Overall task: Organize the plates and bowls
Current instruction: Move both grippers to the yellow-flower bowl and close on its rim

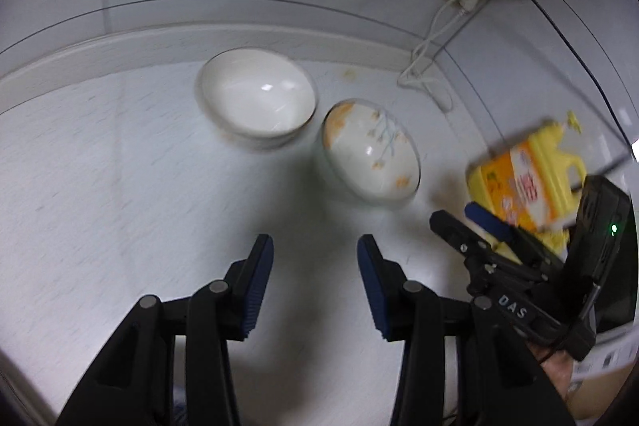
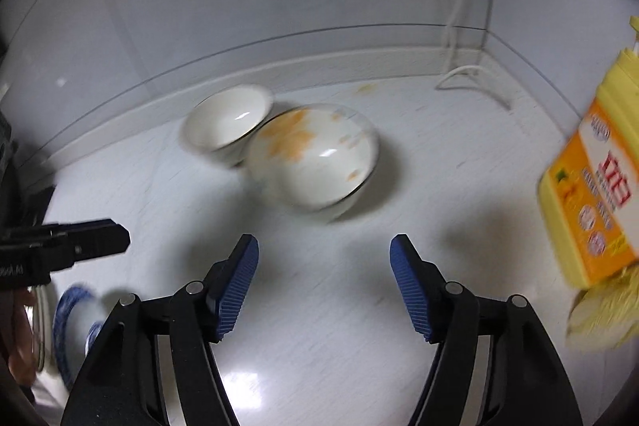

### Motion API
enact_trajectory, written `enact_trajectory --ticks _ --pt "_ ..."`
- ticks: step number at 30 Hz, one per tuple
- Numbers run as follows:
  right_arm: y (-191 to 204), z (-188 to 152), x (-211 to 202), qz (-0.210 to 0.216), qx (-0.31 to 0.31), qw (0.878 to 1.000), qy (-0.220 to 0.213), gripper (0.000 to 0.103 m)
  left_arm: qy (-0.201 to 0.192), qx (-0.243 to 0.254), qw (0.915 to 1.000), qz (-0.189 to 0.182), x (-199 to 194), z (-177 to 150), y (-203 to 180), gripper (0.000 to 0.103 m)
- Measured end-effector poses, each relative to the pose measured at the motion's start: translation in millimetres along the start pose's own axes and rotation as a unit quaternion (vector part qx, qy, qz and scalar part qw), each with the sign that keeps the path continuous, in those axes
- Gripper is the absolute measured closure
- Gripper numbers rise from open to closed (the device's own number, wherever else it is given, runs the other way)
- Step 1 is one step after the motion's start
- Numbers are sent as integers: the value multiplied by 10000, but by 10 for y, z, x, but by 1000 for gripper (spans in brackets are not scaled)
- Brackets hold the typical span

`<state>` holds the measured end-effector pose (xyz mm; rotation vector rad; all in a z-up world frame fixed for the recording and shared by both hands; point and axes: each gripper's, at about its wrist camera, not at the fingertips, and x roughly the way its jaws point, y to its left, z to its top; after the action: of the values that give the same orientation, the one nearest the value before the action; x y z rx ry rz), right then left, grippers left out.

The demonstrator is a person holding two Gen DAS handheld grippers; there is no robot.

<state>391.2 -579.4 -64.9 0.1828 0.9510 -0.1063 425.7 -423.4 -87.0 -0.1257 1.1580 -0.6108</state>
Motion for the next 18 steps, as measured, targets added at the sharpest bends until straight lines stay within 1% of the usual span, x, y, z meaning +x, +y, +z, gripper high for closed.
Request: enact_trajectory --ticks 3,7,9,11,14,15,16,17,18 --pt "-197 214 159 143 208 9997 70 39 95 -521 9986 -92 280 168 46 61" --pt "-386 453 436 600 451 9964 394 39 241 -921 9954 -131 567 267 84 61" --pt "-408 527 530 706 464 9952 487 39 259 -926 9953 -142 664 308 74 61" --pt "-397 596 656 803 437 9938 636 39 249 -956 9951 -77 755 353 61 61" --pt "-381 641 816 842 445 9922 798 40 315 -1022 9943 -26 911 408 64 61" --pt "-380 645 858 840 449 9920 833 44 313 -1046 9940 -17 944 419 74 61" --pt "-381 644 901 831 445 9917 877 53 319 -1056 9939 0 1004 438 67 61" --pt "-372 635 961 844 451 9908 955 57 329 -1061 9938 6 1043 447 67 62" --pt "-372 625 1009 851 460 9901 1014 64 350 -1086 9935 -10 1097 451 70 63"
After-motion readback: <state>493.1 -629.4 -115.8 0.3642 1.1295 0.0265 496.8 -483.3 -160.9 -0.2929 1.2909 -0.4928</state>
